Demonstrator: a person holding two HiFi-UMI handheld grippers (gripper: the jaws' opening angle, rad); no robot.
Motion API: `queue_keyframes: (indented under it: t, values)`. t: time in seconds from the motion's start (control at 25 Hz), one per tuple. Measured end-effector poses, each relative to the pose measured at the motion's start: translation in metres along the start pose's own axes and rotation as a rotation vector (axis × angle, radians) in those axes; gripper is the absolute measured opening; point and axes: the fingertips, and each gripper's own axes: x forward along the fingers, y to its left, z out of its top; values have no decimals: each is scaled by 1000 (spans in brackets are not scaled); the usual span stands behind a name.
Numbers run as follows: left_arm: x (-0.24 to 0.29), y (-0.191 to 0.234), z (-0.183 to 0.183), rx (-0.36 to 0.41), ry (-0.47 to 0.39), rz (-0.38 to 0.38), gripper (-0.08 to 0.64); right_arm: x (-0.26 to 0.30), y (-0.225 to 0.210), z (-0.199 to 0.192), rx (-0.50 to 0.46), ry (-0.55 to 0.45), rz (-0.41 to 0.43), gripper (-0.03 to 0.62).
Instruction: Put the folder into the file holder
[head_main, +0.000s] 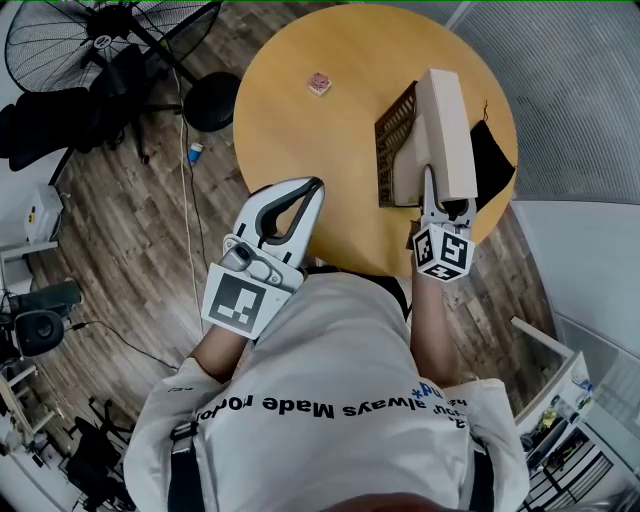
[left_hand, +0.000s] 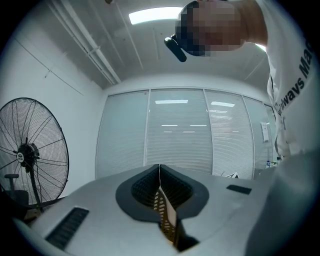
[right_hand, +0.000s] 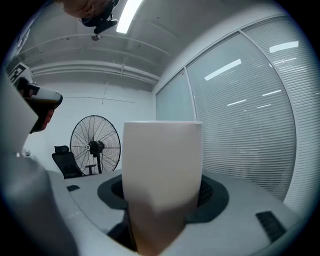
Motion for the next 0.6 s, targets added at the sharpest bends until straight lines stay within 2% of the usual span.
queue_keyframes:
  t: [0.6]
  values:
    - [-3,-2,-2,-5,1,5,25,-1,0,-12,-1,27,7,291]
